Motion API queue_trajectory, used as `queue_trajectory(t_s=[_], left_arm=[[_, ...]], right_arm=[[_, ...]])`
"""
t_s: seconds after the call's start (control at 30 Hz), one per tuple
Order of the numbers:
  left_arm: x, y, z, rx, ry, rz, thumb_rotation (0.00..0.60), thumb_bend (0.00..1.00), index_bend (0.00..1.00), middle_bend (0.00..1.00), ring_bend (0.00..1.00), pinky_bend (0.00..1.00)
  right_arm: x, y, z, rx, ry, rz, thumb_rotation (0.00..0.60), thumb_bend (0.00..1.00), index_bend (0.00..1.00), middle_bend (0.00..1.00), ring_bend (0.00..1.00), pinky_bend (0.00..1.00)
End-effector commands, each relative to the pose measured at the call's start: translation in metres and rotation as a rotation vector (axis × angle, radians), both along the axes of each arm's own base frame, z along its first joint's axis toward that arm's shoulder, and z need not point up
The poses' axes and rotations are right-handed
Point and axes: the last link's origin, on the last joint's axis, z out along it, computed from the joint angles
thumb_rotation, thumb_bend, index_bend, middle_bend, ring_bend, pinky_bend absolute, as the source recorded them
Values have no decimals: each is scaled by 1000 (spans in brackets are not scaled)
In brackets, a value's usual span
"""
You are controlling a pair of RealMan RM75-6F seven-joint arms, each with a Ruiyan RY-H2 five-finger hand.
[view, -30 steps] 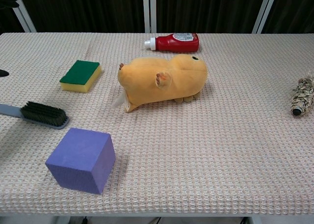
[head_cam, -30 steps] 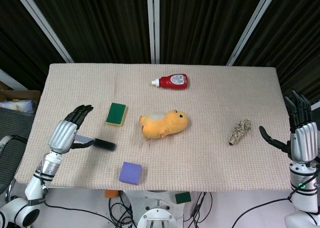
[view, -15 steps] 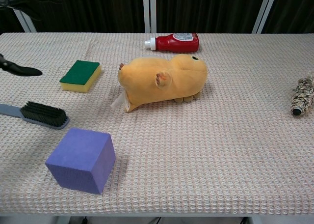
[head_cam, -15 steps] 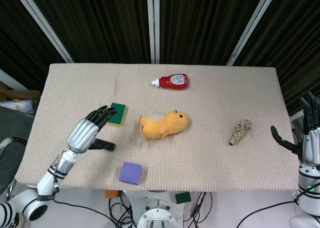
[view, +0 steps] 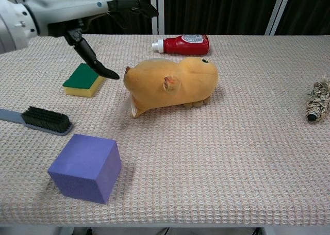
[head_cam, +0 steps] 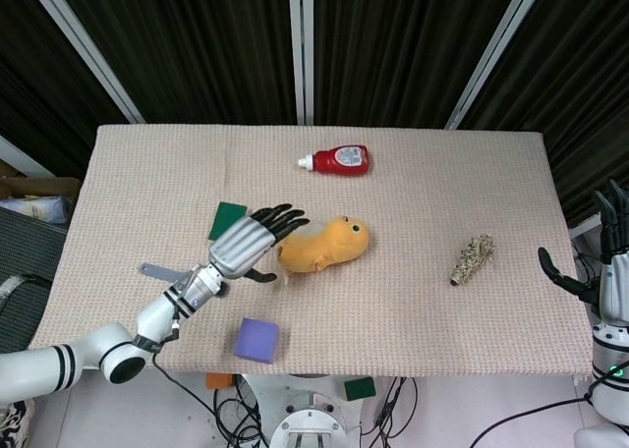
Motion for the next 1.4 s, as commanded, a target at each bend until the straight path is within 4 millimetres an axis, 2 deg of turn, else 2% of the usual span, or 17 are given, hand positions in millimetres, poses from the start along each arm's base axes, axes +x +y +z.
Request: queue_trajectory(t_s=[0.03, 0.07, 0.1, 0.13, 0.2, 0.27, 0.37, 0.73, 0.87, 1.07, 1.23, 1.4], left_arm=[[10, 9, -19, -33, 53, -7, 600, 32, 110, 87, 45, 210], [11, 10, -23, -41, 68, -10, 600, 46, 110, 87, 45, 210], [12, 11, -26, -48, 84, -14, 600, 101, 110, 87, 45, 209], [13, 12, -30, -55, 103, -20, 600, 175, 110, 87, 45, 208], [14, 12, -35, -64, 124, -31, 598, 392, 109, 87, 45, 206], [14, 12, -39, -74, 141, -38, 594, 528, 109, 87, 45, 205], [11, 13, -44, -80, 179, -42, 591, 614, 110, 87, 45, 204], [-11, 10, -59, -146, 319, -9, 597, 647, 145, 105, 45, 204], [-11, 10, -60, -148, 345, -8, 600, 648, 162, 118, 45, 205], [6, 14, -35, -63, 243, -19, 599, 648, 161, 119, 45, 205], [11, 15, -13, -24, 199, -16, 599, 656, 159, 118, 45, 204], [1, 9, -16, -71, 252, -7, 600, 664, 160, 122, 56, 204]], right_arm=[[-1, 0, -1, 4, 1, -3, 600, 273, 0, 0, 0, 0], [-1, 0, -1, 4, 1, -3, 600, 273, 0, 0, 0, 0], [-1, 0, -1, 5, 3, -3, 600, 273, 0, 0, 0, 0], [-1, 0, -1, 6, 4, -4, 600, 274, 0, 0, 0, 0], [-2, -1, -1, 6, 5, -4, 600, 274, 0, 0, 0, 0], [-2, -1, 0, 5, 6, -5, 600, 274, 0, 0, 0, 0], [-3, -3, -1, 9, 6, -8, 600, 275, 0, 0, 0, 0], [-8, -5, -6, 33, 12, -26, 600, 276, 0, 0, 0, 0], [-7, -5, -7, 38, 15, -26, 600, 277, 0, 0, 0, 0], [-7, -3, -5, 29, 11, -27, 600, 284, 0, 0, 0, 0], [-9, -3, -6, 33, 10, -30, 600, 286, 0, 0, 0, 0], [-9, -4, -9, 34, 11, -31, 600, 288, 0, 0, 0, 0]])
